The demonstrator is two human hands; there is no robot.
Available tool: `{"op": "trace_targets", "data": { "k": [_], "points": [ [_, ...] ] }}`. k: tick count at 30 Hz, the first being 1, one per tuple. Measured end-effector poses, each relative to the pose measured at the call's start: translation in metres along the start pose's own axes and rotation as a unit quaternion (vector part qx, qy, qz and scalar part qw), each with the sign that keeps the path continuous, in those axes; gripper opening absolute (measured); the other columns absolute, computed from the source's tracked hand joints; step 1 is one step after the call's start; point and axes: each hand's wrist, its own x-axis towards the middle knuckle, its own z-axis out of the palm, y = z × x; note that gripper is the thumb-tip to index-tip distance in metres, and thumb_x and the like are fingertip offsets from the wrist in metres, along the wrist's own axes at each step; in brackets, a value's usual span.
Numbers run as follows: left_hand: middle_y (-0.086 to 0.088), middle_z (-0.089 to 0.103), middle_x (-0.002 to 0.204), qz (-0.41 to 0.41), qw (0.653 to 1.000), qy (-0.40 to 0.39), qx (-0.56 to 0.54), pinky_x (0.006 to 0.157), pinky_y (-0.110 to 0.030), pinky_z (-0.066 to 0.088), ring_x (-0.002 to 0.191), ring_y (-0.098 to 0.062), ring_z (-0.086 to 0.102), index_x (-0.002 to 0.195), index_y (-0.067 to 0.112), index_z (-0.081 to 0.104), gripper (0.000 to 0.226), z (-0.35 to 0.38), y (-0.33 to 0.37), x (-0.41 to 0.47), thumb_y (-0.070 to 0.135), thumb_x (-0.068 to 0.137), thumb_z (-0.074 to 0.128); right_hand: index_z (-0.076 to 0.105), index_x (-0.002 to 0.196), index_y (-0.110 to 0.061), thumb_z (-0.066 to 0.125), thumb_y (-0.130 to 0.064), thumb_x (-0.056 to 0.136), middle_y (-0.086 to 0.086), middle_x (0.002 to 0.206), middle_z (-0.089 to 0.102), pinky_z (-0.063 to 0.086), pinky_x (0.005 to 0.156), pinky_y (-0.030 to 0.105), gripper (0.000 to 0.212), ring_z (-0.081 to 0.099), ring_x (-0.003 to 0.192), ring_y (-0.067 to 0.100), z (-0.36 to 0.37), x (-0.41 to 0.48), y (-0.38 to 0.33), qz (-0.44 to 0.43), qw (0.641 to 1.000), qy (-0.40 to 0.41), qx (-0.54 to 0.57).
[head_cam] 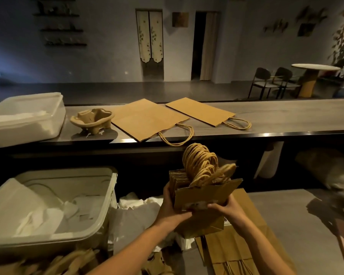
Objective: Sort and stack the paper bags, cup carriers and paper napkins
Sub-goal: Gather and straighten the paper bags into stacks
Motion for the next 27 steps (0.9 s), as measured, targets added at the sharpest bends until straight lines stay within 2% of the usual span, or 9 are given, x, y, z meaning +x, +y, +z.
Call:
{"op": "trace_targets", "data": {
  "k": [2, 6, 10, 13, 17, 20, 24, 26, 27],
  "points": [
    [0.010, 0.039, 0.126, 0.020, 1.000, 0.004, -0.002, 0.101, -0.029, 0.037, 0.123, -0.009, 0.037, 0.137, 0.037, 0.005, 0.104, 0.003, 0.003, -0.001, 0.005, 0.071, 0.078, 0.041, 0.117, -0.020, 0.077, -0.013, 0.070, 0.005, 0.118, 0.056, 0.049, 0.075, 0.020, 0.060, 0.055, 0.106, 0.018, 0.000, -0.001, 0.000, 0.013, 1.000, 0.013, 0.003],
    [0.009, 0.036, 0.133, 0.014, 1.000, 0.015, -0.007, 0.102, -0.031, 0.036, 0.130, -0.015, 0.035, 0.133, 0.044, 0.004, 0.104, 0.001, 0.001, -0.001, 0.012, 0.070, 0.080, 0.046, 0.114, -0.027, 0.088, -0.054, 0.033, -0.006, 0.111, 0.057, 0.050, 0.069, 0.015, 0.095, 0.055, 0.098, 0.007, -0.003, -0.007, 0.002, 0.026, 0.999, -0.010, 0.046],
    [0.011, 0.036, 0.130, 0.015, 1.000, 0.015, -0.007, 0.102, -0.031, 0.037, 0.131, -0.016, 0.036, 0.135, 0.040, 0.009, 0.100, -0.003, -0.002, -0.002, 0.014, 0.069, 0.080, 0.048, 0.104, -0.027, 0.081, -0.018, 0.067, -0.006, 0.105, 0.057, 0.049, 0.069, 0.013, 0.050, 0.055, 0.093, 0.005, -0.003, -0.009, 0.005, 0.044, 0.998, -0.018, 0.051],
    [0.007, 0.044, 0.129, 0.027, 0.999, 0.005, -0.021, 0.097, -0.029, 0.044, 0.129, -0.020, 0.042, 0.127, 0.034, 0.027, 0.081, -0.002, -0.005, 0.001, 0.009, 0.069, 0.078, 0.051, 0.102, -0.023, 0.084, -0.018, 0.060, -0.002, 0.105, 0.060, 0.049, 0.073, 0.018, 0.053, 0.057, 0.094, 0.009, -0.005, -0.007, 0.007, 0.052, 0.997, -0.028, 0.049],
    [0.006, 0.047, 0.129, 0.023, 0.999, 0.027, -0.005, 0.100, -0.031, 0.039, 0.129, -0.019, 0.043, 0.133, 0.031, 0.025, 0.080, 0.003, 0.002, 0.000, 0.012, 0.074, 0.076, 0.051, 0.097, -0.027, 0.064, -0.001, 0.082, -0.007, 0.100, 0.058, 0.047, 0.073, 0.019, 0.033, 0.055, 0.092, 0.008, -0.001, -0.006, 0.004, 0.020, 0.999, 0.016, 0.019],
    [0.007, 0.046, 0.132, 0.013, 0.999, 0.037, 0.013, 0.100, -0.028, 0.036, 0.128, -0.014, 0.040, 0.141, 0.030, 0.018, 0.090, 0.002, 0.004, 0.000, 0.014, 0.075, 0.077, 0.050, 0.098, -0.031, 0.061, -0.003, 0.084, -0.012, 0.100, 0.056, 0.048, 0.073, 0.018, 0.033, 0.054, 0.094, 0.007, 0.004, -0.007, 0.007, -0.028, 0.998, 0.063, -0.009],
    [0.005, 0.047, 0.136, 0.008, 0.999, 0.023, 0.043, 0.099, -0.026, 0.038, 0.128, -0.017, 0.044, 0.134, 0.040, 0.014, 0.085, -0.003, -0.004, 0.002, 0.014, 0.079, 0.073, 0.048, 0.104, -0.029, 0.057, -0.003, 0.086, -0.012, 0.103, 0.055, 0.048, 0.078, 0.022, 0.033, 0.054, 0.095, 0.005, 0.007, -0.010, 0.007, -0.051, 0.991, 0.105, 0.059],
    [0.000, 0.048, 0.138, 0.004, 0.998, 0.024, 0.057, 0.101, -0.029, 0.038, 0.128, -0.019, 0.046, 0.131, 0.042, 0.011, 0.082, -0.003, -0.007, 0.003, 0.015, 0.082, 0.071, 0.047, 0.106, -0.032, 0.068, -0.018, 0.079, -0.011, 0.107, 0.055, 0.047, 0.085, 0.025, 0.037, 0.054, 0.098, 0.005, 0.008, -0.012, 0.006, -0.068, 0.988, 0.108, 0.086],
    [-0.001, 0.047, 0.138, 0.003, 0.998, 0.023, 0.059, 0.103, -0.031, 0.038, 0.128, -0.019, 0.046, 0.132, 0.042, 0.010, 0.083, -0.003, -0.007, 0.003, 0.014, 0.082, 0.071, 0.047, 0.107, -0.034, 0.076, -0.036, 0.069, -0.012, 0.108, 0.056, 0.047, 0.085, 0.024, 0.048, 0.055, 0.100, 0.005, 0.008, -0.013, 0.005, -0.071, 0.987, 0.105, 0.095]
  ]
}}
